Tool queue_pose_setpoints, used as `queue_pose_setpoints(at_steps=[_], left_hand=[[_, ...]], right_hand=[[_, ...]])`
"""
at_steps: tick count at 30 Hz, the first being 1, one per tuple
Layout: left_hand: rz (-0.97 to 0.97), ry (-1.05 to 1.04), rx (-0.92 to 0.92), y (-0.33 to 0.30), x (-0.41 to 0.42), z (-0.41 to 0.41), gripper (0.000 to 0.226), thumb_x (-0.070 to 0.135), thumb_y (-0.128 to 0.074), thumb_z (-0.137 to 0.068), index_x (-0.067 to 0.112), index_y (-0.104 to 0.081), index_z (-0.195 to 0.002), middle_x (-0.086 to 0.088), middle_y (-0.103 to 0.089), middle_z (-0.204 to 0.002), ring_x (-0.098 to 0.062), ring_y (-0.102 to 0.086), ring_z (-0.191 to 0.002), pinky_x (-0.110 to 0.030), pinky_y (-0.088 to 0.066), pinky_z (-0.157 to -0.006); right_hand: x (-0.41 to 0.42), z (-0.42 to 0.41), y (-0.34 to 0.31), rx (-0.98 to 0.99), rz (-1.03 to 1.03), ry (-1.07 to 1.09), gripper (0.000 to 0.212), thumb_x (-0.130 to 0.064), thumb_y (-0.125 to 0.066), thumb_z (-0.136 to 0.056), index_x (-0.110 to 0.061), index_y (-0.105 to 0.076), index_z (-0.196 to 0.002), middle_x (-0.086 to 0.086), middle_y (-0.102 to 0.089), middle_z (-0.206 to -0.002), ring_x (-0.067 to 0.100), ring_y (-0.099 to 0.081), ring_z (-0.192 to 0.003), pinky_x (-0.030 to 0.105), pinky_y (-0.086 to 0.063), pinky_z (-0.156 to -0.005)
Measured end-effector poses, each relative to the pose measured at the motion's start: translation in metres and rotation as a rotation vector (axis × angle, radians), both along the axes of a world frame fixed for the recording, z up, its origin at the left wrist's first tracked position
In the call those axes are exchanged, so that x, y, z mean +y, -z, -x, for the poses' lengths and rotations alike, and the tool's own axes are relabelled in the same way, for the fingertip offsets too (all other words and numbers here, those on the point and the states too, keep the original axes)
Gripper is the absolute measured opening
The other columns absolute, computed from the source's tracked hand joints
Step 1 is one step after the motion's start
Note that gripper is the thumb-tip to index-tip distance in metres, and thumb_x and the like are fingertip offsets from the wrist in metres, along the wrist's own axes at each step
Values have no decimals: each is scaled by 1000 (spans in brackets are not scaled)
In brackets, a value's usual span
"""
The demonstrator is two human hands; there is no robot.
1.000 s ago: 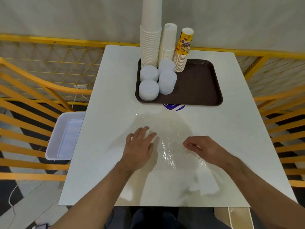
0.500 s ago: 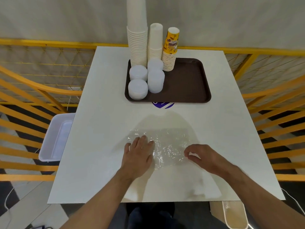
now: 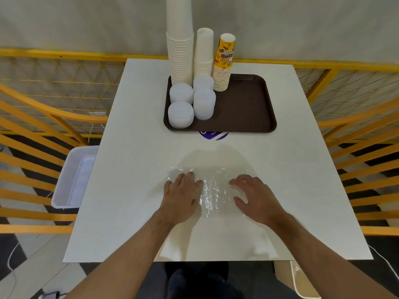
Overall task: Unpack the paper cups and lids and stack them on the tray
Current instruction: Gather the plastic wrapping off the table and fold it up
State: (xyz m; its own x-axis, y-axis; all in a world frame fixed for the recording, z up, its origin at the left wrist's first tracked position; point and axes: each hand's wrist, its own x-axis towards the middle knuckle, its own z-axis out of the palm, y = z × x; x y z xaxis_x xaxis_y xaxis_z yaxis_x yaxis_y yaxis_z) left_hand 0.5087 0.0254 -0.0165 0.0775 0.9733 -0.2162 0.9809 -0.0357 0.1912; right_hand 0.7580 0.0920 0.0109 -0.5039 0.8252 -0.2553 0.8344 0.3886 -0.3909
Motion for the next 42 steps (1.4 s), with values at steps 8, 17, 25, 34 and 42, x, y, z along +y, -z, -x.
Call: queue_pose_setpoints(at_steps=[8,17,25,34,42], left_hand=[[10,-146,-5,-5,18,12,61,37,-48,-91,32,-28,-149,3,-21,-156,-18,-27,-140,-48,-28,-104],[130,-229,-12,-16,63,26,44,35,-48,-92,23,-44,-134,0,-46,-126,-22,-43,-113,-43,-28,-86],[338,-170,29,-36,90,29,18,31,-55,-87,18,-54,-99,-4,-51,-112,-23,-45,-101,-43,-34,-96],[612,-449,-493,-40,77,73,23,27,-74,-75,10,-61,-66,-5,-64,-61,-16,-60,-53,-20,-40,-52],[188,-765,-827,-26,17,62,43,2,-68,-82,21,-50,-116,-12,-70,-81,-19,-60,-61,-27,-51,-63]], right_hand=[[8,25,12,-147,23,-30,57,-37,-55,-94,-36,-39,-148,-13,-30,-157,15,-28,-144,35,-28,-110],[12,24,13,-157,12,3,58,-36,-58,-92,-36,-39,-148,-13,-31,-157,15,-30,-143,36,-28,-110],[13,26,13,-151,16,14,59,-36,-58,-92,-37,-39,-148,-15,-31,-156,13,-29,-143,35,-30,-109],[16,26,12,-140,21,7,60,-35,-60,-91,-36,-39,-148,-14,-32,-155,14,-29,-143,35,-31,-109],[17,25,16,-78,51,6,60,-29,-63,-90,-30,-44,-147,-10,-34,-154,18,-30,-141,37,-41,-108]])
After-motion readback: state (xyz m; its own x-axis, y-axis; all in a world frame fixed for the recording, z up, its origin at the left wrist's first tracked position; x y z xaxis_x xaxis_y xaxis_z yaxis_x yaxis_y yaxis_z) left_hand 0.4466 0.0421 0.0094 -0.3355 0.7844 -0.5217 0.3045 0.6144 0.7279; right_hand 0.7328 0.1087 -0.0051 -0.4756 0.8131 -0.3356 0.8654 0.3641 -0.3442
